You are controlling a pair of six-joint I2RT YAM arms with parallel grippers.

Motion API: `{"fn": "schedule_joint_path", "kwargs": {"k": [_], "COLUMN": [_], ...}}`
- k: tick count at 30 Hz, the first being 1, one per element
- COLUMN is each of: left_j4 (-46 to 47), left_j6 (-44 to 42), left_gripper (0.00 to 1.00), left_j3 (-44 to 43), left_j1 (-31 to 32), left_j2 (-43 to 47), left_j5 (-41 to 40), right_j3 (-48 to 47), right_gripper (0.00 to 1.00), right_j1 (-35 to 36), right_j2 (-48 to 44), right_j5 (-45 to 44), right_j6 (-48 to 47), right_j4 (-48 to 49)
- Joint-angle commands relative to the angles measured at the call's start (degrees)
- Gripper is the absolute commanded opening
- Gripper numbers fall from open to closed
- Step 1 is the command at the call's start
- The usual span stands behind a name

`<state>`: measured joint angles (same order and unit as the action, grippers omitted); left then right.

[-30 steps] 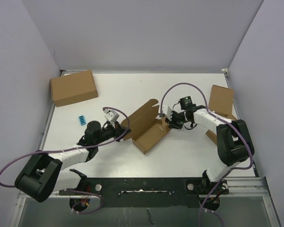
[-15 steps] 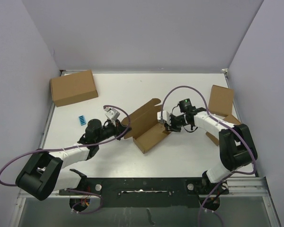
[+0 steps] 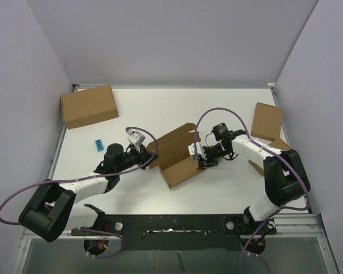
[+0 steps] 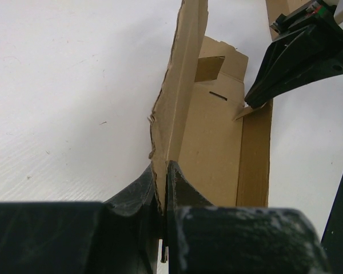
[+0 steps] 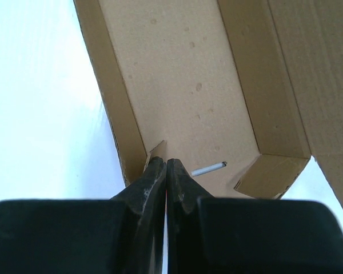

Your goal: Fold the paper box

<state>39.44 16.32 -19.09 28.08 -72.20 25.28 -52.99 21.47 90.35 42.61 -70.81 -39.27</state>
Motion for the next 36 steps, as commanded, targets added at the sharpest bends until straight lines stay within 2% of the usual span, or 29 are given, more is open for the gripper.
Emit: {"fn": "schedule_joint_path", "kwargs": {"k": [1,7,12,16,20,22,28,36], "left_j4": [2.2,2.3,3.4,3.4,3.3,3.3,3.1,4.0], "left_j6": [-0.7,-2.3,-3.0,-3.3,-3.4,-3.3,-3.3,-3.0], "left_gripper": [0.00,0.00,0.00,0.00,0.00,0.00,0.00,0.00], "left_j3": [-2.4,-2.2,-1.7,-1.9,-2.1,-2.1,-2.0,-1.8], "left_j1": [0.1,0.1,0.1,0.1,0.0,0.0,0.0,0.0], "left_j2": [0.1,0.5,1.0,1.0,0.9,0.9,1.3,0.8], "left_j5": [-0.9,2.9,4.9,5.7,6.1,6.1,6.0,6.1], "right_j3": [-2.9,-4.1,-3.6,-2.8,-1.1,-1.1,-2.8,-2.3], "right_gripper": [0.00,0.09,0.17,0.32,0.57,0.62,0.62,0.59], "right_j1": [0.2,-3.9,-9.0,-11.6,-12.2,-12.2,-12.2,-9.8], "right_j2": [-0.3,-2.4,-5.4,-8.1,-8.9,-8.0,-3.0,-0.1], "right_j5": [1.2,-0.8,2.0,6.0,9.2,8.9,7.0,4.1], "right_j6": [1.4,8.7,9.0,5.5,-0.9,-2.5,-6.1,-4.3], "right_j4": [-0.4,3.3,2.9,0.7,-2.2,-3.4,-7.9,-6.4]}}
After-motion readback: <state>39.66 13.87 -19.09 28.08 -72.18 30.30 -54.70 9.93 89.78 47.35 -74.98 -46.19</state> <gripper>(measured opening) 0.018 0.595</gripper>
